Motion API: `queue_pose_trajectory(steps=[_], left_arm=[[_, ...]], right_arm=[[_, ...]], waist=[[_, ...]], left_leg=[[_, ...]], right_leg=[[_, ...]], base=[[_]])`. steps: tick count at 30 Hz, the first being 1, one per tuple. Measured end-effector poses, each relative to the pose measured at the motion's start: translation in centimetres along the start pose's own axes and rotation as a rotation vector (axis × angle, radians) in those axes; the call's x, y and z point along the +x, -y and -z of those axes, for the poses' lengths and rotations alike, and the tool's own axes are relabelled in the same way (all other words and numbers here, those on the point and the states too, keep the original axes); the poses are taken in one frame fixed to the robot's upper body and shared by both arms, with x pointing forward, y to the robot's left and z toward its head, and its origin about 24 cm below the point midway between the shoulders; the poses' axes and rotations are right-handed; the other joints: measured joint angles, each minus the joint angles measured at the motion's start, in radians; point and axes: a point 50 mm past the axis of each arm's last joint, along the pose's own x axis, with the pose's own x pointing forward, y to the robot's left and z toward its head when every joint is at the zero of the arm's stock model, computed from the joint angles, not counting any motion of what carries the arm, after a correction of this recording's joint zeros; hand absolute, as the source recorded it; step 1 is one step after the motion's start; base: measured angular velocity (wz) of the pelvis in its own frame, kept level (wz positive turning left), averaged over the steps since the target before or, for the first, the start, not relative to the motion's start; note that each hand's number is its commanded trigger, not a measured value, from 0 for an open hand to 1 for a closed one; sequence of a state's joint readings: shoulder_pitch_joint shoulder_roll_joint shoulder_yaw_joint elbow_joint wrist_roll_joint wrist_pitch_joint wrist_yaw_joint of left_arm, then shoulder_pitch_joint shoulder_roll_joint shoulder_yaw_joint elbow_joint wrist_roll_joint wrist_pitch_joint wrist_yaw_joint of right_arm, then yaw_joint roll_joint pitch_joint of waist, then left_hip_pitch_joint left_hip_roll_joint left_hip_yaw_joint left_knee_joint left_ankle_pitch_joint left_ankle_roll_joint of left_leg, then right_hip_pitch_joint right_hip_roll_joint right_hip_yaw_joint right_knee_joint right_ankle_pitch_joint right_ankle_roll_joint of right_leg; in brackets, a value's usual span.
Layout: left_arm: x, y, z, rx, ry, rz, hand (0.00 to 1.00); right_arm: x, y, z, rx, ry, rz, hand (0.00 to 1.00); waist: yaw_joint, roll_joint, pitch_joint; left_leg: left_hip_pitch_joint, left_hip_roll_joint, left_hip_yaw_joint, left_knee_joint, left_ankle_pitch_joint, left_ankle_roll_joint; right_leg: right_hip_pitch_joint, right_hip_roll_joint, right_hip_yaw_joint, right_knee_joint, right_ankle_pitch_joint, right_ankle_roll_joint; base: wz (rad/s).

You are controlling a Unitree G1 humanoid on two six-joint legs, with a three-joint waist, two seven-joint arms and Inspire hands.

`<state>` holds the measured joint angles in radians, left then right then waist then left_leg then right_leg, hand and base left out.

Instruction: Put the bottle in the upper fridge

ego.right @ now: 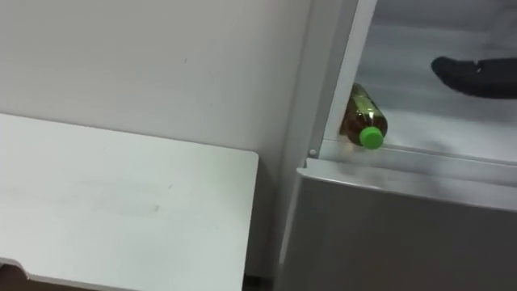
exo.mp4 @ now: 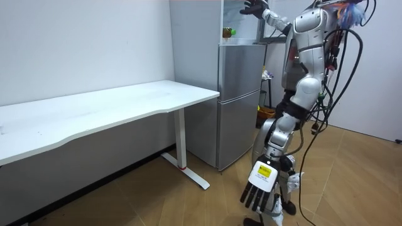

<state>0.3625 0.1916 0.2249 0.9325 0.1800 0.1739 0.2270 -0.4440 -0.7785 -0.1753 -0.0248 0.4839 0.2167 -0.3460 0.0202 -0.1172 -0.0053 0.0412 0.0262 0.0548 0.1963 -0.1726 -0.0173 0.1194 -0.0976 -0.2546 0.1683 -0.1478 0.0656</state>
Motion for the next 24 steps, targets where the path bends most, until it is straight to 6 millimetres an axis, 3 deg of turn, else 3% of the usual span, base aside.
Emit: queue_pose_trajectory(steps=[5, 11, 14, 16, 18, 19, 20, 22, 24], left_arm=[[-0.1, 0.3, 0.1, 0.016, 0.001, 0.009, 0.0], [-0.1, 0.9, 0.2, 0.003, 0.0, 0.029, 0.0], [-0.2, 1.1, 0.2, 0.003, 0.012, 0.033, 0.0], [-0.4, 1.7, 0.6, -0.01, 0.006, 0.039, 0.0], [-0.6, 2.2, 0.7, -0.011, 0.005, 0.045, 0.0], [-0.6, 2.5, 0.7, -0.01, 0.006, 0.052, 0.0], [-0.7, 2.6, 0.8, -0.013, 0.006, 0.054, 0.0], [-0.9, 3.2, 1.0, -0.02, 0.003, 0.064, 0.0], [-0.9, 3.2, 1.2, -0.019, -0.001, 0.066, 0.0]], right_arm=[[-1.2, -0.5, 0.5, -0.023, 0.014, 0.026, 0.0], [-4.8, -2.2, 1.8, 0.085, 0.013, -0.017, 0.0], [-6.5, -2.8, 2.1, 0.166, 0.018, -0.024, 0.0], [-7.7, -3.0, 2.8, 0.216, -0.007, -0.029, 0.0], [-8.4, -2.8, 3.7, 0.244, -0.052, -0.025, 0.0], [-8.8, -2.8, 4.1, 0.261, -0.079, -0.022, 0.0], [-9.0, -2.7, 4.4, 0.263, -0.092, -0.018, 0.0], [-9.4, -1.9, 5.0, 0.311, -0.131, 0.014, 0.0], [-9.8, -1.4, 5.3, 0.351, -0.14, 0.063, 0.0]], waist=[[0.006, -0.002, 0.0004], [0.01, -0.009, 0.0024], [0.01, 0.011, 0.0041], [0.006, 0.041, 0.0028], [0.004, 0.057, -0.0009], [0.003, 0.07, 0.0013], [-0.002, 0.071, 0.0033], [-0.014, 0.087, -0.0017], [-0.018, 0.085, -0.0006]], left_leg=[[0.005, 0.004, 0.016, -0.009, 0.0, 0.0], [0.002, 0.006, 0.022, 0.003, -0.007, 0.0], [0.001, 0.006, 0.028, 0.002, -0.012, 0.003], [0.005, 0.006, 0.037, -0.001, -0.013, 0.003], [0.009, 0.006, 0.042, -0.006, -0.013, 0.003], [0.012, 0.007, 0.046, -0.008, -0.012, 0.003], [0.012, 0.007, 0.048, -0.009, -0.012, 0.003], [0.01, 0.007, 0.051, -0.01, -0.012, 0.003], [0.01, 0.009, 0.052, -0.012, -0.011, 0.001]], right_leg=[[-0.007, 0.002, 0.008, 0.001, 0.0, 0.0], [-0.01, 0.002, 0.009, 0.001, 0.001, 0.0], [-0.013, 0.001, 0.014, 0.001, 0.001, 0.0], [-0.014, 0.001, 0.022, 0.001, 0.001, 0.0], [-0.015, 0.001, 0.033, 0.001, 0.001, 0.0], [-0.015, 0.002, 0.037, 0.002, 0.001, 0.0], [-0.017, 0.002, 0.038, 0.002, 0.001, 0.0], [-0.021, 0.002, 0.041, 0.002, 0.0, 0.0], [-0.022, 0.004, 0.043, 0.0, -0.002, -0.003]], base=[[-0.09], [-0.01], [-0.07], [-0.11], [-0.1], [-0.11], [-0.1], [-0.04], [-0.02]])
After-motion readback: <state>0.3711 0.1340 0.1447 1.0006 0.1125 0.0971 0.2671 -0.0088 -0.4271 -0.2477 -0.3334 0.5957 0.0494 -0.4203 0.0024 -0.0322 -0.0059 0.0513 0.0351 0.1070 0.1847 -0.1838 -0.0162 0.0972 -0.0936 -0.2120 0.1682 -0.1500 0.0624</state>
